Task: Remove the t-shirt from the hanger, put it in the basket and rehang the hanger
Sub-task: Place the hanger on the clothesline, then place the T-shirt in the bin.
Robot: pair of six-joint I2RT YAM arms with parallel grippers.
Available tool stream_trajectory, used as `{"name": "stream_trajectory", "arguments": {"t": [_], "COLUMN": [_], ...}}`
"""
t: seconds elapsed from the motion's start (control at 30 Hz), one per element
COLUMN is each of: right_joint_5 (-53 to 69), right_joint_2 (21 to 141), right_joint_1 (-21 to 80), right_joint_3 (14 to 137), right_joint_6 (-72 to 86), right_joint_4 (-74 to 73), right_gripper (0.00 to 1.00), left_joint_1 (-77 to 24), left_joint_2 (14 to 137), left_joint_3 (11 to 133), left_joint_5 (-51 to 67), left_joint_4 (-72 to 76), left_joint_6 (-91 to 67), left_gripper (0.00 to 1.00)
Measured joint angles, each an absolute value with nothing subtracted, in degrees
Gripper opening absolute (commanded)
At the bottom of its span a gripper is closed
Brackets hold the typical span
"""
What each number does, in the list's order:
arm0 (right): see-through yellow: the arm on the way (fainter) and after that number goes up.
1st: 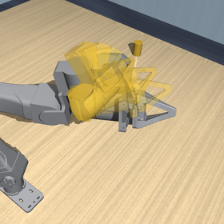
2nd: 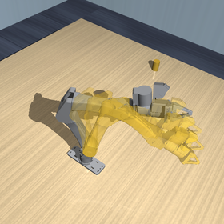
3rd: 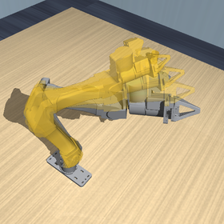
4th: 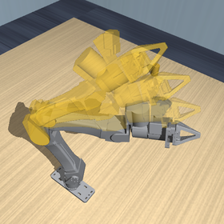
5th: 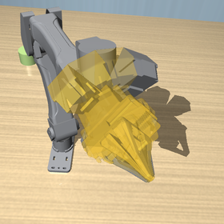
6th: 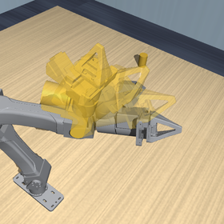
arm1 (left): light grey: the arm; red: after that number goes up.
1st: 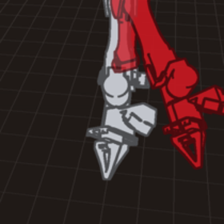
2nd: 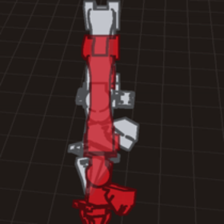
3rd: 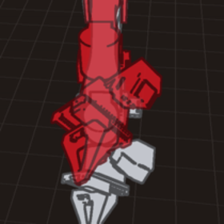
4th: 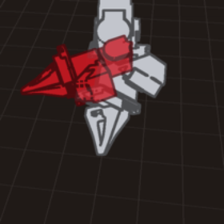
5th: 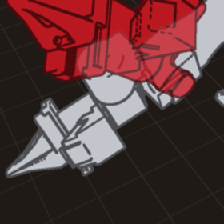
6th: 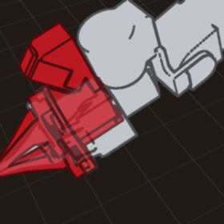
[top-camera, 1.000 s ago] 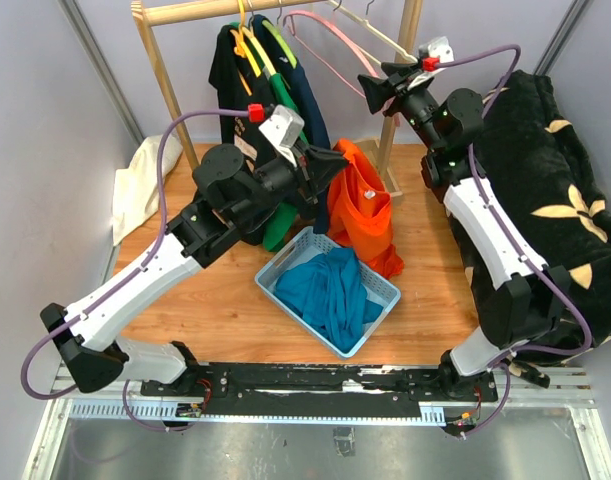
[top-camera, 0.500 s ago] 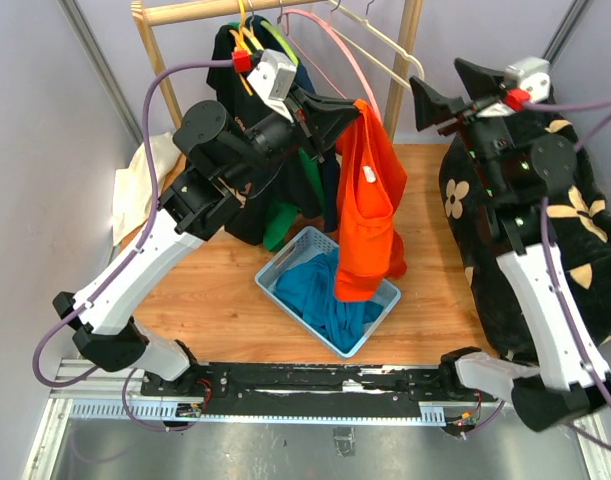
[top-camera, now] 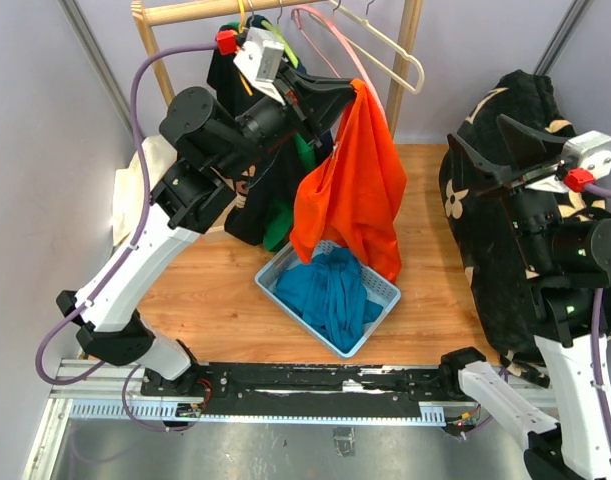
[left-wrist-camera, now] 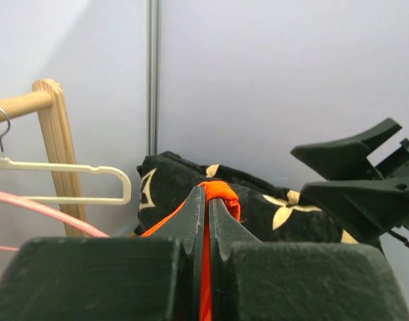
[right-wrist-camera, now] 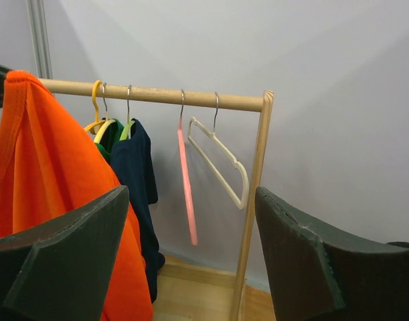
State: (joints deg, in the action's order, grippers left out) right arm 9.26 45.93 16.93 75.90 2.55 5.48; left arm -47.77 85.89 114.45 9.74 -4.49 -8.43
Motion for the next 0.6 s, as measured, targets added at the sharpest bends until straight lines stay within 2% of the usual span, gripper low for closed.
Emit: {"name": "stream_trajectory", "arguments": {"t": [0.6], "right_joint_5": [8.9], "right_joint_2": [42.2], "right_joint_1": [16.9], "right_joint_3": [75.2], "right_joint_6": [4.5], "right_joint_4": [-2.4], "right_gripper": [0.76], "left_joint_1": [-47.8], "left_joint_2": [75.6], "left_joint_3": [115.8], "left_joint_5": [6.2], "left_joint_4": [-0.6], "left_joint_6": [-11.9], "left_gripper": [0.01]}}
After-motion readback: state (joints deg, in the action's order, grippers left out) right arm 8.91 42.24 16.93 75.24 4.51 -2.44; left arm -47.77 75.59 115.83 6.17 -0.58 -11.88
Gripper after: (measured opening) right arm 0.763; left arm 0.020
